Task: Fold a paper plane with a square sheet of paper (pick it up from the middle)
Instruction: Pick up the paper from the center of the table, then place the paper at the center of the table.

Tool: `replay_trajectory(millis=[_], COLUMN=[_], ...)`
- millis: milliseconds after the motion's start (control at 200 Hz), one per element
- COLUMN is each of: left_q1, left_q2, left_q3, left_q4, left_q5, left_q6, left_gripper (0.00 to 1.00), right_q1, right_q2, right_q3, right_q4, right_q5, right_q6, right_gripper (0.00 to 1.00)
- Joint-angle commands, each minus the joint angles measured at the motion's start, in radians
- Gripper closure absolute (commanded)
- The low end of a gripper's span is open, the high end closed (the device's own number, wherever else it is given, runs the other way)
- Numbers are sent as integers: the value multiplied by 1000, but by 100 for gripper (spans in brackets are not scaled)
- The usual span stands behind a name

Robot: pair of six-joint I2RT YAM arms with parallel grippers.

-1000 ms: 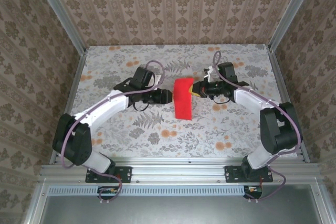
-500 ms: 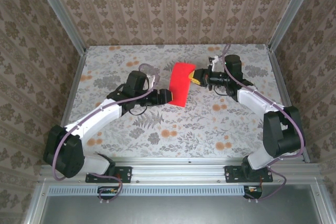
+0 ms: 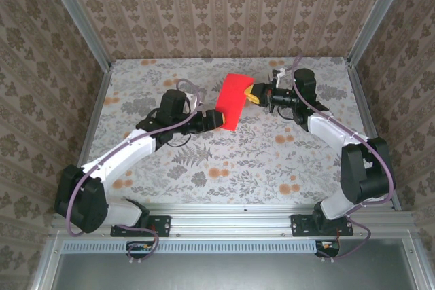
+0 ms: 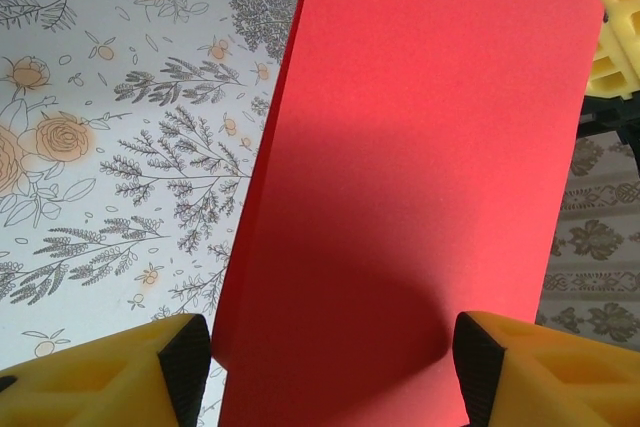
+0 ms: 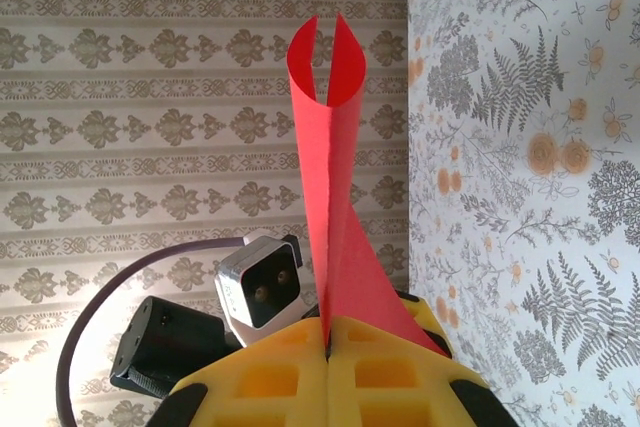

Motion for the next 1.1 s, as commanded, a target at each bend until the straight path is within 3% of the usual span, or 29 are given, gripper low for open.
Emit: replay_trajectory(millis=[0,210,455,690,855,1095], left_q1=[15,16,30,63,48,-48], left_q2=[0,8,40,69,102,232], left_q3=[22,39,104,165,142,89], left_q4=[27,47,-80,-247,-182,-35], left_q5=[22,39,10,-76,-21,8], left_q6=[-9,-23,89,215,170,84], left_gripper=[32,33,24,24,30,54], right_q1=[-4,-7,-7,-4,13,17], right_q2=[-19,-17,-23,-50,-7,108], right_q3=[-20,-36,-36,-22,-58,-131], right_q4=[55,78,63,-310,-433,-447], right_q5=[-16,-12,-29,4,10,0], right_q6=[28,36,19,-295,-436,-551], right_gripper=[100,100,100,100,100,100])
